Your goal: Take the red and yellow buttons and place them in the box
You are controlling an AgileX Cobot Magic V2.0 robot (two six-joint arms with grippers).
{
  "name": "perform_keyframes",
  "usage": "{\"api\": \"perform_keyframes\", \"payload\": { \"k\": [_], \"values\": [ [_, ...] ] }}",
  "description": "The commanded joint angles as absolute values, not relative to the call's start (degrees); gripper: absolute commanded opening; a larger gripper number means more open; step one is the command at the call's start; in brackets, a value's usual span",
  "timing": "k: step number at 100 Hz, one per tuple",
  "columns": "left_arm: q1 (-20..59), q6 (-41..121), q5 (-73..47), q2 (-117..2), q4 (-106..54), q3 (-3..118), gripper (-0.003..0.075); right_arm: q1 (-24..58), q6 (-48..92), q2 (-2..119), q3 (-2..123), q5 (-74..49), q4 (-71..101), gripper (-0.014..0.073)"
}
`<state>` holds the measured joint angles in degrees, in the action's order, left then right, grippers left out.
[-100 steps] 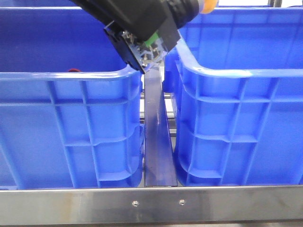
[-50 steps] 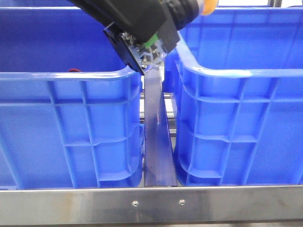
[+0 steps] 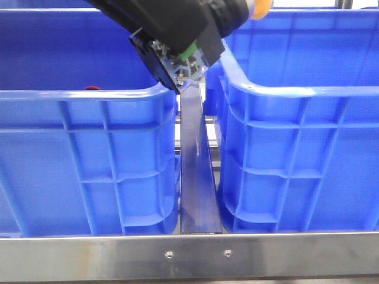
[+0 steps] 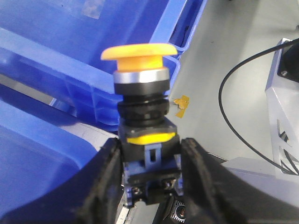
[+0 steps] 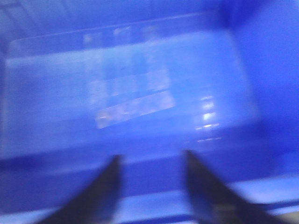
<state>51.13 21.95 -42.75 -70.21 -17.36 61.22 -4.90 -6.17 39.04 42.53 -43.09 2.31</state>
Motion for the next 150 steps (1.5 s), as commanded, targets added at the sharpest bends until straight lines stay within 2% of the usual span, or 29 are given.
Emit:
{"api": "perform_keyframes", "payload": {
  "k": [1,6,19,44,56,85,118,130,150],
  "values": [
    [51.6,22.2,-39.7,-68.9,-18.7,62.9,0.0146,-4.7,-5.7,41.1,45.2,-39.5,5.7,0.0612],
    [51.6,22.2,-39.7,-68.9,-18.7,62.9,0.0146,-4.7,-5.3,41.9,45.6,-39.9,8.9,0.0667],
    [51.6,22.2,-39.7,-68.9,-18.7,62.9,0.0146,-4.0,0.5,43.7,46.8,-42.8,22.3,0.0622],
    [51.6,22.2,-39.7,-68.9,-18.7,62.9,0.0146,-1.8,17.4,47.9,47.4,-52.4,56.7,0.0622],
    [51.6,22.2,-39.7,-68.9,-18.7,62.9,0.0146,-0.3,22.0,51.0,47.4,-56.1,66.2,0.0622],
    [51.6,22.2,-39.7,-68.9,-18.7,62.9,0.0146,7.6,22.9,57.2,47.4,-55.5,69.3,0.0621],
    [51.6,22.2,-39.7,-68.9,-18.7,62.9,0.0146,16.4,22.9,60.6,47.4,-49.0,69.4,0.0618],
    [51.6,22.2,-39.7,-68.9,-18.7,62.9,0.0146,17.4,22.9,60.9,47.4,-48.6,69.6,0.0554],
    [51.6,22.2,-39.7,-68.9,-18.7,62.9,0.0146,17.6,22.9,61.5,47.4,-48.5,70.5,0.0376]
  ]
}}
